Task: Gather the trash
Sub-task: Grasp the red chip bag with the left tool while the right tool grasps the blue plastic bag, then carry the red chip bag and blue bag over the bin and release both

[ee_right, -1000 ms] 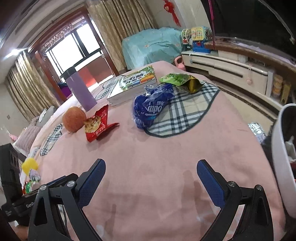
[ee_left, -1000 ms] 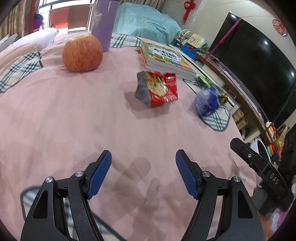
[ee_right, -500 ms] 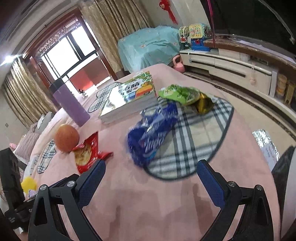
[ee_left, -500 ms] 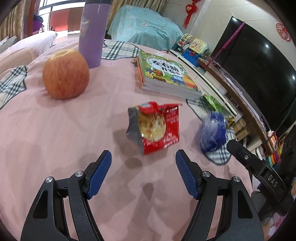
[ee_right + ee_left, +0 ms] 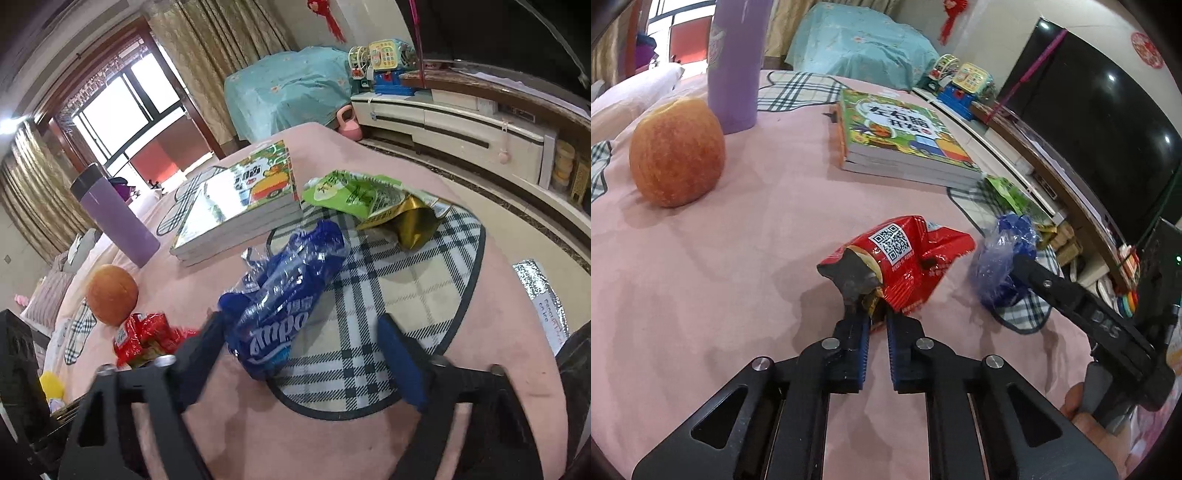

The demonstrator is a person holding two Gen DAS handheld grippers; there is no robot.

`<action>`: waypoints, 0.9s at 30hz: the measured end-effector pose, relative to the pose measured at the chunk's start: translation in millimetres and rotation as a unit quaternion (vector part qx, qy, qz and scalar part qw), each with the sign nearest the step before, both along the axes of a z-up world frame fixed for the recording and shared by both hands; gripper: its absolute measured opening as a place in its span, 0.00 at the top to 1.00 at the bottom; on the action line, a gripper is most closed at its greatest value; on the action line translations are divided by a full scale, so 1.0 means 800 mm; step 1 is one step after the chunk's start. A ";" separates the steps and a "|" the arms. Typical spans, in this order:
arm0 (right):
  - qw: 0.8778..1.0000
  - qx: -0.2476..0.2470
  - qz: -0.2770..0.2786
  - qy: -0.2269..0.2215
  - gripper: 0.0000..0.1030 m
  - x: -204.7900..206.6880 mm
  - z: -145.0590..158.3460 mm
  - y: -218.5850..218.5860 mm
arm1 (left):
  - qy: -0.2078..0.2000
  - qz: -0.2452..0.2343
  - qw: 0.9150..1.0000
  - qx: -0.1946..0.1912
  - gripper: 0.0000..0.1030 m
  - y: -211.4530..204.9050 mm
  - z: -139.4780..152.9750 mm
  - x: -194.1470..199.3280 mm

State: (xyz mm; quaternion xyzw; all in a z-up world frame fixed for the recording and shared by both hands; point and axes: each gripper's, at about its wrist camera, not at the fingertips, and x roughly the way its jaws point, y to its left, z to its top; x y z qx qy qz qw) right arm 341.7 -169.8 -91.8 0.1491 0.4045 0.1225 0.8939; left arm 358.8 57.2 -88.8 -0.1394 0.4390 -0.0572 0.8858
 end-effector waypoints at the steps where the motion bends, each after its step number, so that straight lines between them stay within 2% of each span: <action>1: 1.000 -0.004 0.000 0.001 0.39 -0.001 0.000 0.000 | -0.002 -0.005 1.000 0.000 0.95 -0.002 0.002 -0.003; 3: 1.000 -0.010 0.003 -0.006 0.63 -0.009 0.002 0.001 | -0.006 -0.012 1.000 0.000 0.97 -0.006 0.005 -0.011; 4: 1.000 -0.010 0.005 -0.009 0.69 -0.011 0.004 0.000 | -0.008 -0.016 1.000 0.002 0.97 -0.009 0.007 -0.016; 5: 1.000 -0.010 0.009 -0.012 0.79 -0.014 0.006 0.001 | -0.010 -0.018 1.000 0.002 0.98 -0.011 0.009 -0.021; 6: 1.000 -0.012 0.011 -0.014 0.83 -0.019 0.009 0.001 | -0.010 -0.020 1.000 0.001 0.99 -0.012 0.010 -0.024; 10: 1.000 -0.009 0.020 -0.023 0.89 -0.040 0.017 -0.003 | -0.013 -0.025 1.000 -0.012 0.99 -0.016 0.015 -0.047; 27: 0.998 0.015 0.040 -0.043 0.90 -0.151 0.040 -0.041 | -0.009 -0.046 0.998 -0.047 0.99 -0.042 0.025 -0.135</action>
